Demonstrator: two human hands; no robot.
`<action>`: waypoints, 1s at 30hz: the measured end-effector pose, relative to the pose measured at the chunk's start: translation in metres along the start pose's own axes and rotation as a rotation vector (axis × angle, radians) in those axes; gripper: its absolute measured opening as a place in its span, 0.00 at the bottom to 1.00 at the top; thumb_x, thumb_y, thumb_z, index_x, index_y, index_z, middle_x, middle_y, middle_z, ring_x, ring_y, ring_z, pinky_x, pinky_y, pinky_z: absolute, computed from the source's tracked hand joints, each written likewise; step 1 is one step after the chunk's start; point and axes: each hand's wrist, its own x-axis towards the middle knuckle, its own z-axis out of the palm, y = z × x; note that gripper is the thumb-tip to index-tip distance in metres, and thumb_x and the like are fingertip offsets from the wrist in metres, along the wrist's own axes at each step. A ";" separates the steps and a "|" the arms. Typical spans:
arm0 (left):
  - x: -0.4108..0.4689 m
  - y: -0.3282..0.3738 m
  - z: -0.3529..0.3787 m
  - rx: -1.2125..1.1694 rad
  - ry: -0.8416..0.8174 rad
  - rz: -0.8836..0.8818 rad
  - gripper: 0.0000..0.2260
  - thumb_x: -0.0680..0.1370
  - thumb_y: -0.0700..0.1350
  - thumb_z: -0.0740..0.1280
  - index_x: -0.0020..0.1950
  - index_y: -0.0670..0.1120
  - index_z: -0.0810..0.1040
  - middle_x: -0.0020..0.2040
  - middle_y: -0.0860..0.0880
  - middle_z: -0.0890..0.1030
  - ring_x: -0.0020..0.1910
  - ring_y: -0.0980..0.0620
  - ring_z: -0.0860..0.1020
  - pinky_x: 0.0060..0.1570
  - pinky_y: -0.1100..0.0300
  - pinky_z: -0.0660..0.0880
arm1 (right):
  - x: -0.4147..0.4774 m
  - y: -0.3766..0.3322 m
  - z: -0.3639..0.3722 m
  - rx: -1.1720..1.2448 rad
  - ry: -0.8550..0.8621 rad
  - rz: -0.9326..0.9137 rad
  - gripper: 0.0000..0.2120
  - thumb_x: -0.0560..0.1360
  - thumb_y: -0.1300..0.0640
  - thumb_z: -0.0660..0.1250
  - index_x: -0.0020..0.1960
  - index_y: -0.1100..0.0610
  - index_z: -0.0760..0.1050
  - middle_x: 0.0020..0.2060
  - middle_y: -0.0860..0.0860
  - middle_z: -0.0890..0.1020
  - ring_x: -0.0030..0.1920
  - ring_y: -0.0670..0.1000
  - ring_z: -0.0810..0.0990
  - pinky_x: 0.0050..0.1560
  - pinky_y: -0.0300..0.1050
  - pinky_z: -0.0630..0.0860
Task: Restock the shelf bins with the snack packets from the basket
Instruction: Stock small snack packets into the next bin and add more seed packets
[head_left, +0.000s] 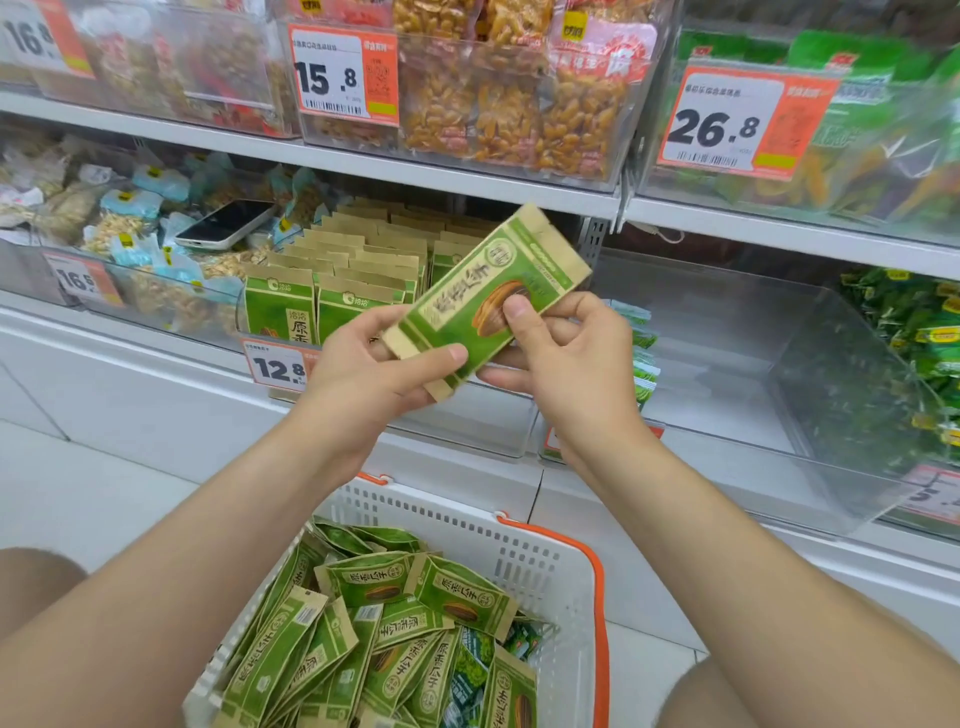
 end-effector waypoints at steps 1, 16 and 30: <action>0.001 0.001 -0.002 -0.091 0.020 -0.016 0.22 0.75 0.36 0.76 0.67 0.42 0.77 0.56 0.44 0.87 0.54 0.45 0.86 0.49 0.54 0.84 | 0.000 -0.003 0.000 0.053 -0.014 0.019 0.11 0.81 0.63 0.70 0.60 0.66 0.73 0.49 0.62 0.87 0.46 0.60 0.89 0.42 0.55 0.86; 0.016 0.016 -0.012 -0.249 0.345 0.232 0.20 0.76 0.40 0.77 0.66 0.41 0.77 0.56 0.44 0.87 0.57 0.47 0.86 0.56 0.56 0.82 | 0.009 -0.007 -0.010 -0.443 -0.236 -0.118 0.11 0.72 0.64 0.78 0.52 0.58 0.81 0.41 0.52 0.89 0.39 0.51 0.88 0.38 0.48 0.83; 0.030 0.025 -0.031 0.983 0.372 0.609 0.12 0.78 0.45 0.73 0.61 0.52 0.80 0.60 0.54 0.82 0.64 0.51 0.78 0.66 0.50 0.73 | 0.036 0.008 0.020 -0.589 0.051 -0.634 0.06 0.85 0.57 0.63 0.61 0.54 0.74 0.45 0.42 0.82 0.43 0.46 0.79 0.45 0.48 0.76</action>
